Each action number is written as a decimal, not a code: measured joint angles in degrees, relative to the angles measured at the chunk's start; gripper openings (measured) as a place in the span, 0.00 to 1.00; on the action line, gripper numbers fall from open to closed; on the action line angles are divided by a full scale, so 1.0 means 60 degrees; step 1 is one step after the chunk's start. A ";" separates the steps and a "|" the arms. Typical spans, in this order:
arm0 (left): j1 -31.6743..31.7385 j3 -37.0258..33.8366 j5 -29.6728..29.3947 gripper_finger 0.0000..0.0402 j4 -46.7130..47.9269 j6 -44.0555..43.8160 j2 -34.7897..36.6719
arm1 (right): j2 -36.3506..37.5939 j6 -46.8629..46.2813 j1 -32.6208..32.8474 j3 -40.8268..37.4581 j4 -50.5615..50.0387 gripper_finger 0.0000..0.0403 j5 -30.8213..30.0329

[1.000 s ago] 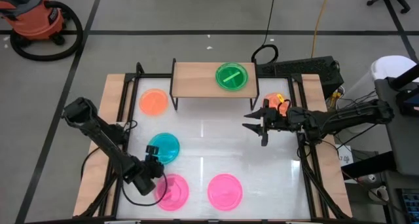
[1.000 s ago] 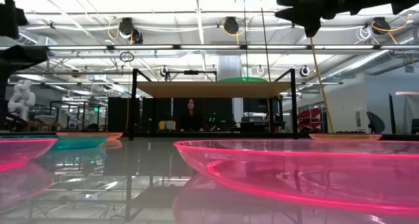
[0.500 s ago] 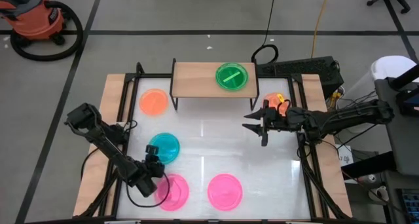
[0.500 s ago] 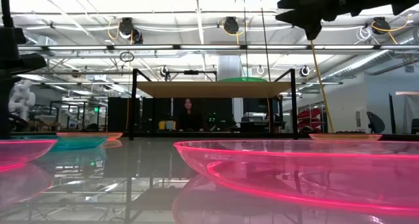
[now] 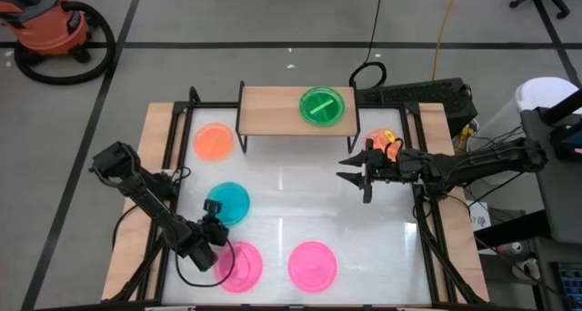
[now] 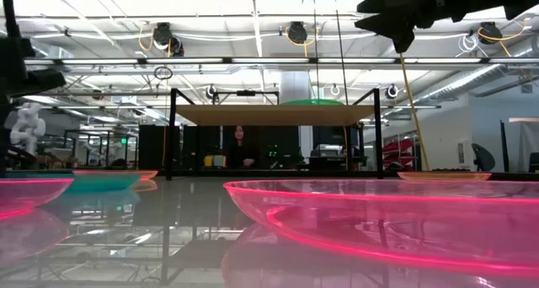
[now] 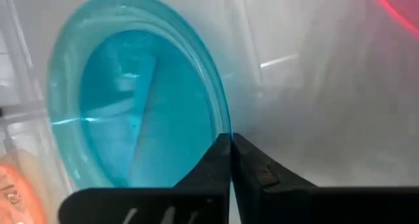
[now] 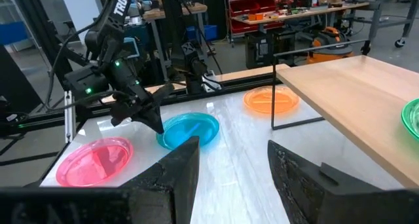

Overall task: Place and stack plates onto a shelf
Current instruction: Stack the blue transparent plate on the green transparent plate on the shelf, then put the right orange transparent plate on the shelf

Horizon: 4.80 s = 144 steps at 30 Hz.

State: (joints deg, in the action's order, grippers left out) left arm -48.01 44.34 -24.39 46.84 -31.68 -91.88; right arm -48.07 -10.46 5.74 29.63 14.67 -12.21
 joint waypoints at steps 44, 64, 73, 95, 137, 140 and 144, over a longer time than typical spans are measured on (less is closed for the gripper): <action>1.1289 0.5585 0.4020 0.01 -0.5749 1.5461 -0.0763 | 0.0004 0.1158 -0.0004 0.0015 0.1165 0.41 -0.0976; 1.0972 0.6706 0.1960 0.39 -0.5389 1.4867 -0.1588 | 0.0000 0.0881 -0.0004 0.0013 0.0917 0.41 -0.0954; 1.0081 0.6710 0.1349 0.45 -0.3758 1.1779 0.1640 | 0.0004 0.0455 0.0000 0.0011 -0.0118 0.41 -0.1324; 0.9449 -0.1406 0.2828 0.45 -1.0103 0.8006 0.8230 | -0.1058 -0.1779 -0.0759 0.1730 -0.8696 0.41 -0.2842; 0.9344 -0.4127 0.2813 0.45 -1.3780 0.6914 0.8175 | -0.3424 -0.2762 -0.2775 0.0862 -1.0003 0.41 -0.2260; 0.9344 -0.4127 0.2811 0.45 -1.3772 0.6909 0.8175 | -0.3473 -0.2460 -0.2953 0.0661 -0.9415 0.41 -0.2500; 0.9344 -0.4127 0.2813 0.45 -1.3768 0.6907 0.8175 | -0.3692 -0.2029 -0.3341 0.0234 -0.8727 0.41 -0.2717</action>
State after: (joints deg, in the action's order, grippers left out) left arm 8.05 19.57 -7.51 -35.77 9.76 -42.83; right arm -70.23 -22.63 -14.31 31.03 -37.69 -28.51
